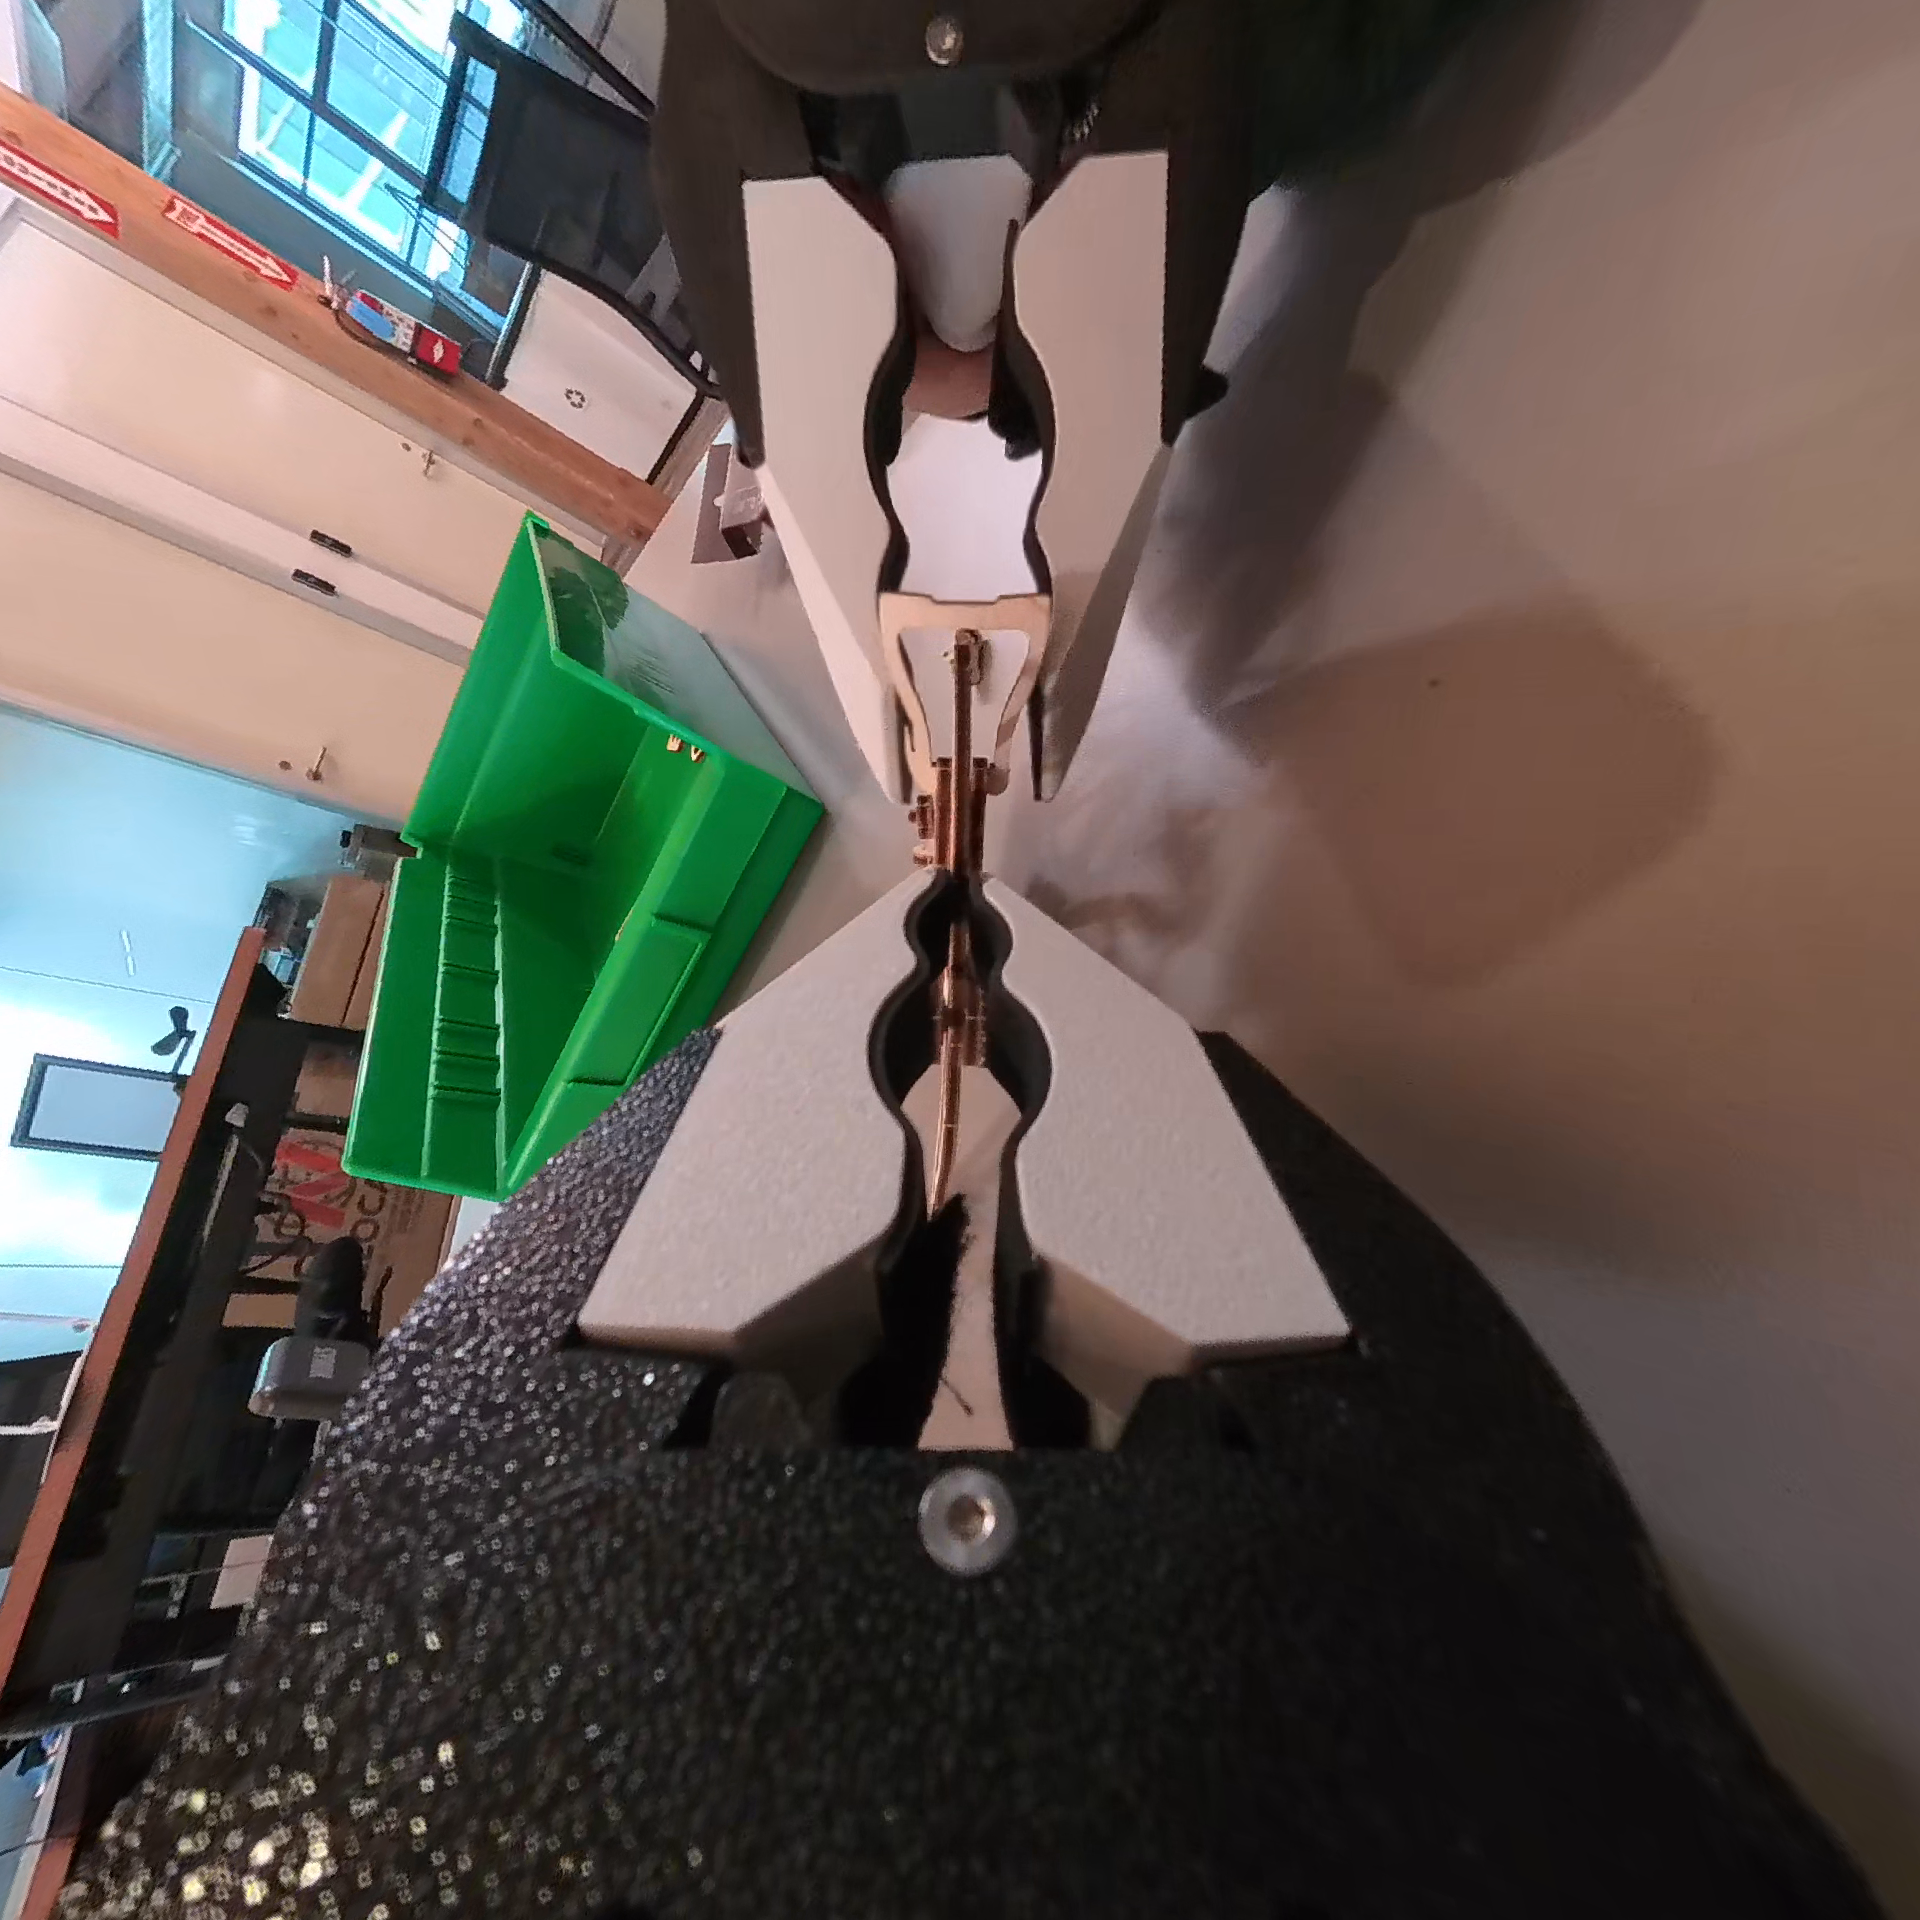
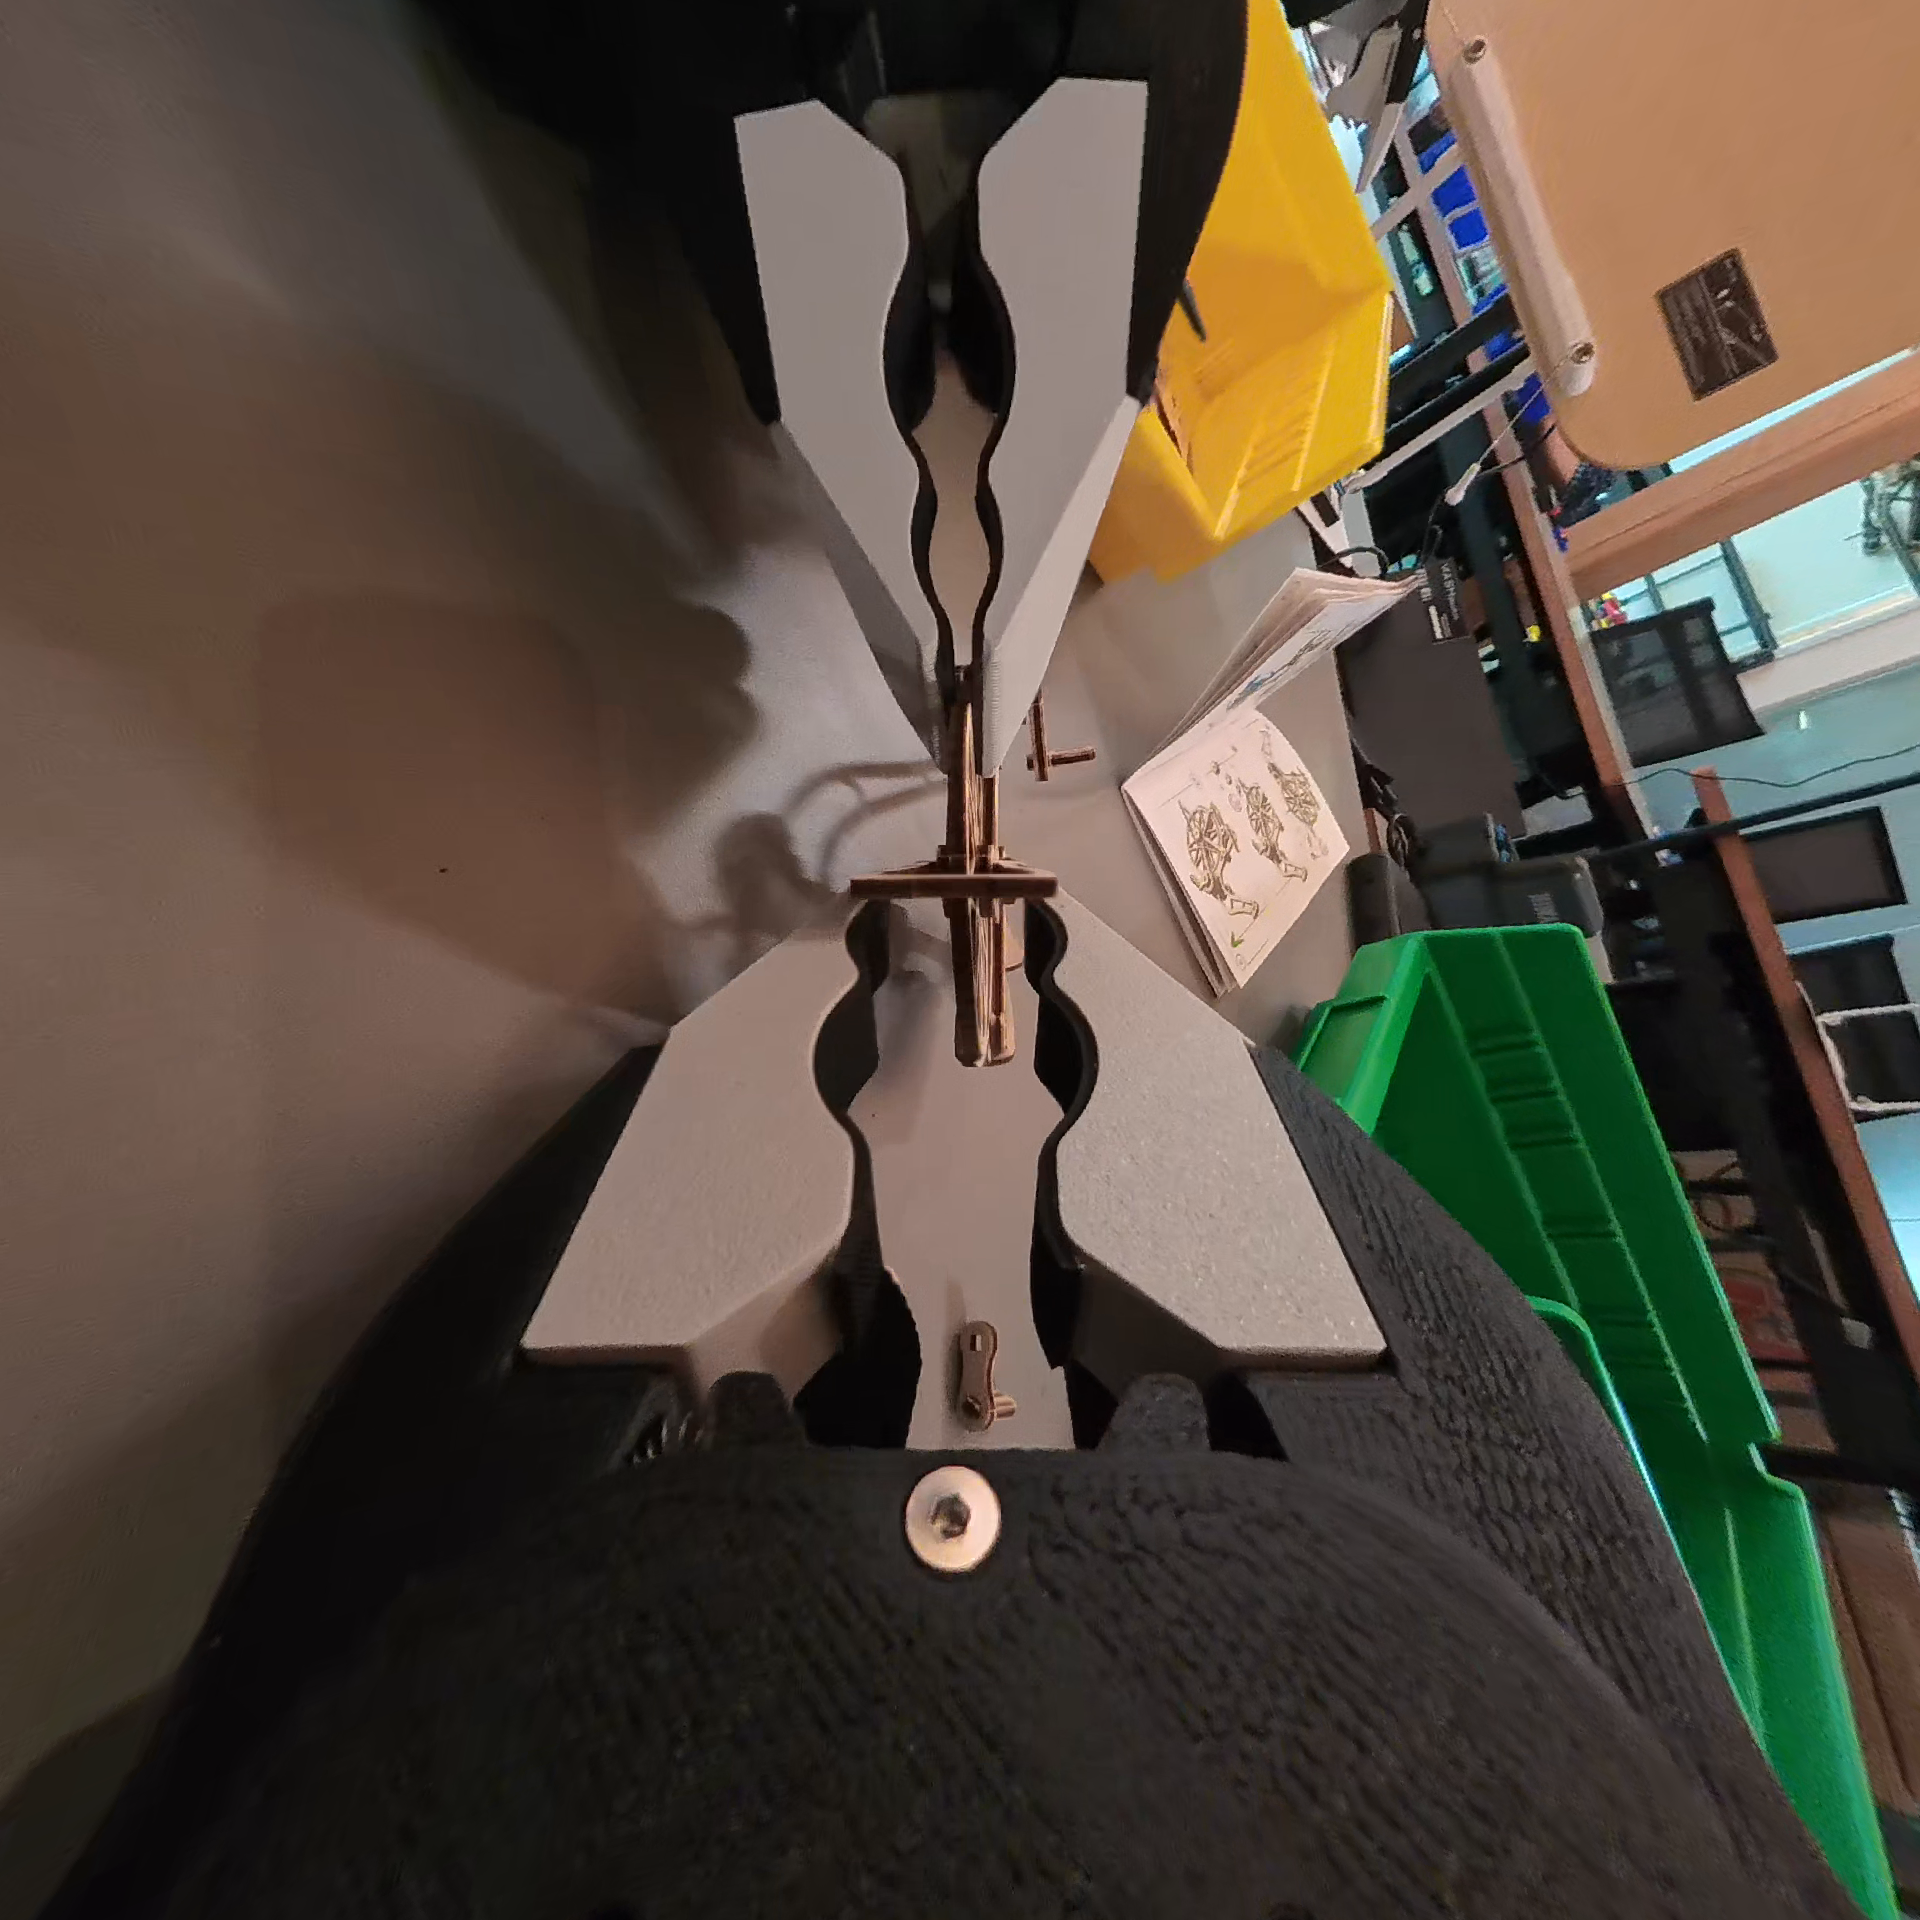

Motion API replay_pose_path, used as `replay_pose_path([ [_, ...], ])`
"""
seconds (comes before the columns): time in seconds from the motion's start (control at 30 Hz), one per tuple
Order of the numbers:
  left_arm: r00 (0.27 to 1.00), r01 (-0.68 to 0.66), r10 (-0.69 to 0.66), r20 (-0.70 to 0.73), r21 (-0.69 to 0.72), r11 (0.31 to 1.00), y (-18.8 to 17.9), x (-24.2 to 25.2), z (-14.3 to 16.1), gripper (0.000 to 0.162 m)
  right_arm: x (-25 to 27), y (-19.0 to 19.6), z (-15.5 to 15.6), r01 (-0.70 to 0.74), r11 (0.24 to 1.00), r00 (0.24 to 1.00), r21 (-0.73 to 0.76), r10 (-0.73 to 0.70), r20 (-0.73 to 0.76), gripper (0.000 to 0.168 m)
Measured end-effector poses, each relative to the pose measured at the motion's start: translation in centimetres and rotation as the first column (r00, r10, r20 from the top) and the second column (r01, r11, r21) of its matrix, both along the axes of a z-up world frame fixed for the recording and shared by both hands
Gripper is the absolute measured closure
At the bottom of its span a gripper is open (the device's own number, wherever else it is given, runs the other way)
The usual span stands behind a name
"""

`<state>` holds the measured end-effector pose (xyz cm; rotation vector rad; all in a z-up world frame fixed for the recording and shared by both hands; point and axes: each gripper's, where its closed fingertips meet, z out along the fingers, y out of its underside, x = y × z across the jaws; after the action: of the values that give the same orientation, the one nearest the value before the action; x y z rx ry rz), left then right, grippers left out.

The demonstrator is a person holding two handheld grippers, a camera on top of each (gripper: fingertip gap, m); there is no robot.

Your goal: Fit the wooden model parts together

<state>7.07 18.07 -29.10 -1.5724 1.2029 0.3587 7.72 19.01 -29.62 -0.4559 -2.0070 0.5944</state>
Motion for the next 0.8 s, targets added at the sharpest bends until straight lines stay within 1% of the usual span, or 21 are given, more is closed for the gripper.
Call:
replay_pose_path([
  [0.17,1.0,0.006,-0.006,0.025,-0.003,1.0,-0.1,0.1,0.1,0.162,-0.1,-0.1,0.1,-0.002,1.0,1.0,-0.014,0.001,-0.007,0.148],
  [0.27,0.996,0.007,-0.009,0.085,0.028,1.0,0.0,0.3,0.9,0.159,-0.2,-0.1,0.6,0.002,0.997,1.0,-0.082,-0.003,-0.012,0.152],
  [0.33,0.993,0.01,-0.012,0.121,0.016,1.0,0.0,0.6,1.2,0.142,-0.2,-0.5,1.3,-0.016,0.978,1.0,-0.206,0.017,0.001,0.157],
  [0.4,0.994,-0.011,0.013,0.112,-0.02,1.0,0.3,0.4,0.6,0.125,-0.2,-0.6,1.4,-0.019,0.953,0.999,-0.301,0.032,0.037,0.158],
  [0.43,0.994,-0.019,0.022,0.108,-0.033,0.999,0.4,0.3,0.3,0.124,-0.2,-0.6,1.3,-0.02,0.944,0.998,-0.329,0.037,0.047,0.158],
  [0.57,0.99,-0.014,0.024,0.14,-0.071,0.997,0.5,0.8,-0.1,0.128,-0.1,-0.8,1.4,-0.028,0.923,0.996,-0.385,0.057,0.064,0.158],
  [0.67,0.979,-0.029,0.047,0.197,-0.091,0.995,0.8,0.8,0.0,0.139,-0.1,-0.9,1.5,-0.03,0.902,0.994,-0.431,0.072,0.082,0.158],
  [0.8,0.955,-0.001,0.041,0.295,-0.135,0.991,0.7,1.0,0.2,0.146,-0.1,-0.9,1.6,-0.027,0.865,0.99,-0.501,0.093,0.106,0.158],
])
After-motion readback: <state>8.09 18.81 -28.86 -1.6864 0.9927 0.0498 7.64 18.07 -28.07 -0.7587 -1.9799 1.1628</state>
